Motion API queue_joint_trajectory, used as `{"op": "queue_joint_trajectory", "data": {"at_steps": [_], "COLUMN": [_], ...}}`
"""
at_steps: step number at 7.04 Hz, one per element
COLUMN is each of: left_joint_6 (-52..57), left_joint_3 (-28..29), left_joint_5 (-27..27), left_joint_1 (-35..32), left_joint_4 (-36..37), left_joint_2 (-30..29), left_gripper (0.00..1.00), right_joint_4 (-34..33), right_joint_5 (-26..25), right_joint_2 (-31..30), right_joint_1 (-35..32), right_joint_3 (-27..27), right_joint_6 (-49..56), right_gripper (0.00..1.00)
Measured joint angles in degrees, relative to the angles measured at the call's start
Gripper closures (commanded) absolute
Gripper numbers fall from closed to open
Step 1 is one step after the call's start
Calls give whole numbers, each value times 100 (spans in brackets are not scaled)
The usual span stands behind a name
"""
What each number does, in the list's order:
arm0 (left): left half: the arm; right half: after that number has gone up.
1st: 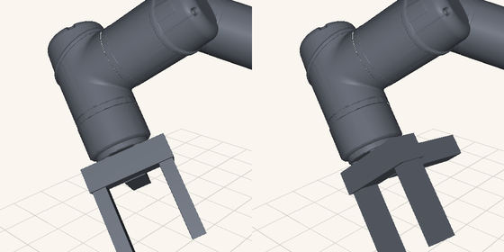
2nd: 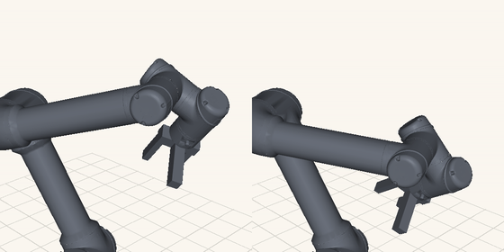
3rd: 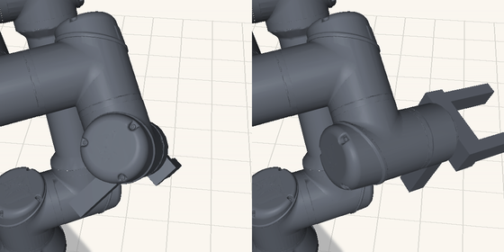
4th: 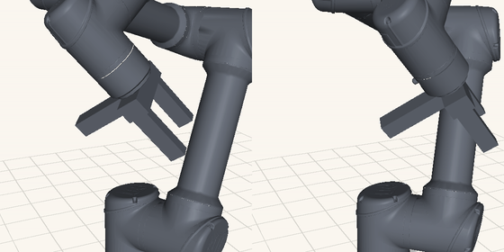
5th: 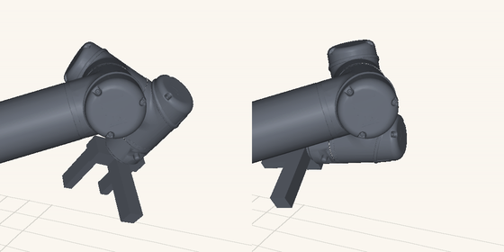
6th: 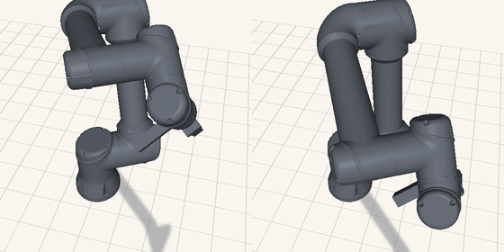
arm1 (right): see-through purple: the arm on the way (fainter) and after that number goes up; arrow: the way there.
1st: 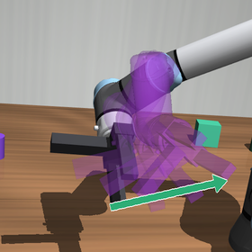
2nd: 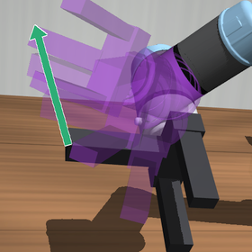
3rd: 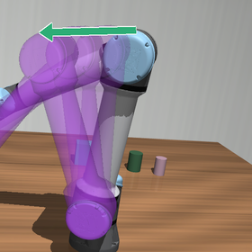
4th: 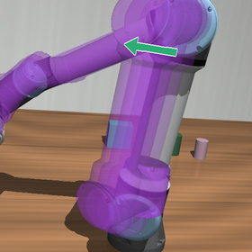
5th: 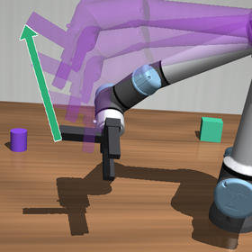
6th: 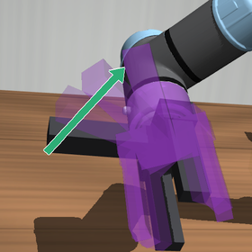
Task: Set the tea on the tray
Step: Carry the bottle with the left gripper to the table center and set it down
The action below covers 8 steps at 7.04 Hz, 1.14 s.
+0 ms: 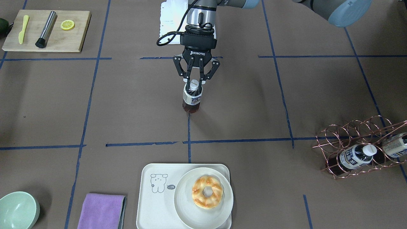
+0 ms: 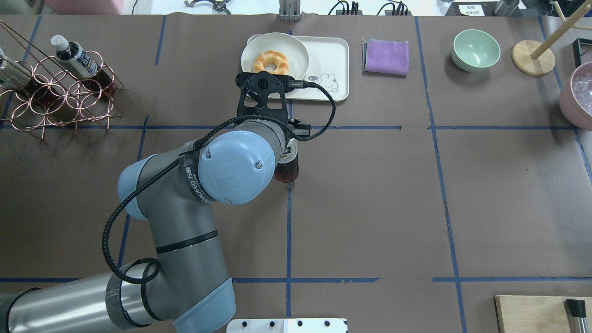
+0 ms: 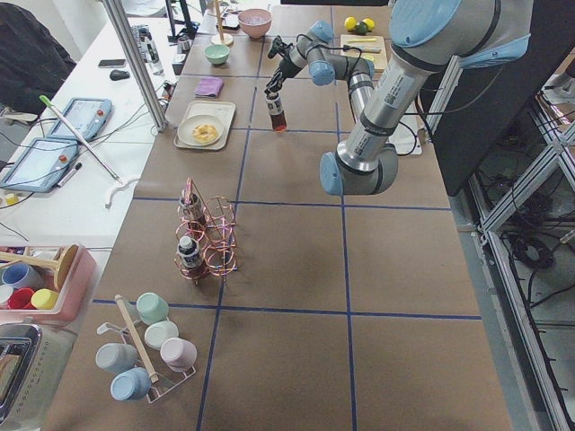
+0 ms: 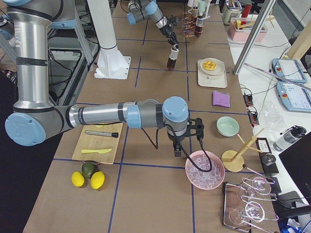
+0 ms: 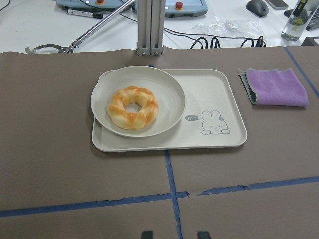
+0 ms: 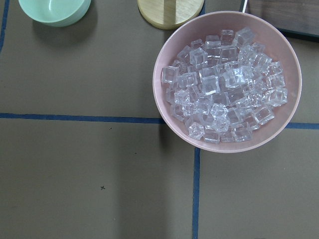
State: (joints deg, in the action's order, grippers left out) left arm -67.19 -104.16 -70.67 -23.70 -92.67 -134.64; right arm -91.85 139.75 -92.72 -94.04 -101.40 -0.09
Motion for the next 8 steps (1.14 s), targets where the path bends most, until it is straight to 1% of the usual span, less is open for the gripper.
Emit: {"op": "queue_joint_trajectory", "data": {"at_steps": [1, 2, 3, 6, 8], "left_joint_6": [-26, -47, -137, -438, -463], "left_joint_3": [21, 31, 39, 111, -3], "left_joint_5": [0, 3, 7, 15, 1], "left_joint_1": [3, 18, 36, 80, 83], "left_joint_4": [-4, -8, -48, -204, -211], "left_joint_2": [-5, -8, -7, 7, 6], "left_gripper": [75, 20, 0, 0, 0], "right_joint_4": [0, 0, 0, 0, 0], "right_joint_5": [0, 0, 0, 0, 0], "right_joint_2": [0, 0, 0, 0, 0], "right_joint_1": [0, 0, 0, 0, 0], "right_joint_3": [7, 11, 13, 15, 10], "right_joint_6": [0, 0, 0, 0, -6], "right_gripper": [0, 0, 0, 0, 0]}}
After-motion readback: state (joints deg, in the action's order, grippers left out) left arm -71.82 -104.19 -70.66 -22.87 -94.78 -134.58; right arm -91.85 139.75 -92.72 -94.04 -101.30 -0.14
